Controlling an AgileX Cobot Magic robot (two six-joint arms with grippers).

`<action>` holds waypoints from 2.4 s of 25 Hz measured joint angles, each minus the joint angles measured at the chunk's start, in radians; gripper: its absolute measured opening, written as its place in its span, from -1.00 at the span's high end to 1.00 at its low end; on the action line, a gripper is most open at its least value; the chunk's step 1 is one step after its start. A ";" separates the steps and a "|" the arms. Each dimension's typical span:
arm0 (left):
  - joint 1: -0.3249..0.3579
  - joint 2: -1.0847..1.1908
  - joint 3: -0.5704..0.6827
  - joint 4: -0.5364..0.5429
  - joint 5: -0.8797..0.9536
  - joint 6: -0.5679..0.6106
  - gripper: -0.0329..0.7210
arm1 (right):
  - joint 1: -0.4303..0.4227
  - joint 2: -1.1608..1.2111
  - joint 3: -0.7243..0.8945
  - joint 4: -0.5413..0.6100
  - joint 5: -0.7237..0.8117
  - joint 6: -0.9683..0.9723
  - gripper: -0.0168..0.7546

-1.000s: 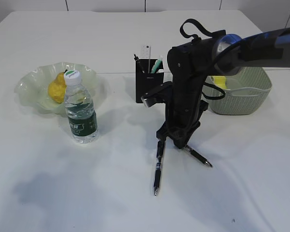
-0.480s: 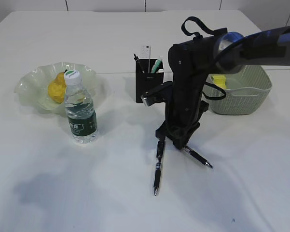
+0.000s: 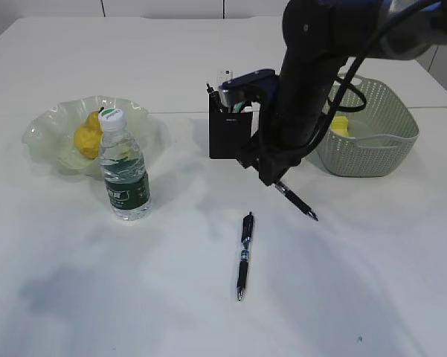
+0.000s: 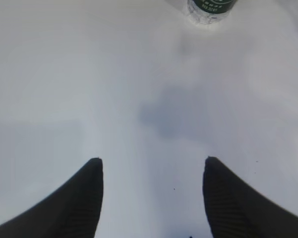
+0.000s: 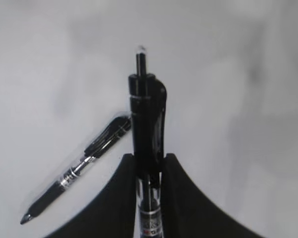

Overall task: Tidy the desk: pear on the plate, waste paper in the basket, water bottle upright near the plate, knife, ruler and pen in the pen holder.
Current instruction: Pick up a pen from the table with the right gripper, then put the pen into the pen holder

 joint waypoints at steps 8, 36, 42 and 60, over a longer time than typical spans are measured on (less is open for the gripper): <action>0.000 0.000 0.000 0.004 0.000 0.000 -0.27 | -0.029 -0.043 -0.084 0.075 -0.173 -0.007 0.75; 0.000 0.000 0.000 0.009 0.018 0.000 -0.27 | -0.047 0.140 -0.117 0.303 -1.042 -0.010 0.76; 0.000 0.000 0.000 0.018 0.019 0.000 -0.27 | -0.047 0.184 -0.128 0.311 -1.083 -0.010 0.76; 0.000 0.000 0.000 0.041 0.021 0.000 -0.27 | -0.047 0.244 -0.134 0.314 -1.082 -0.010 0.52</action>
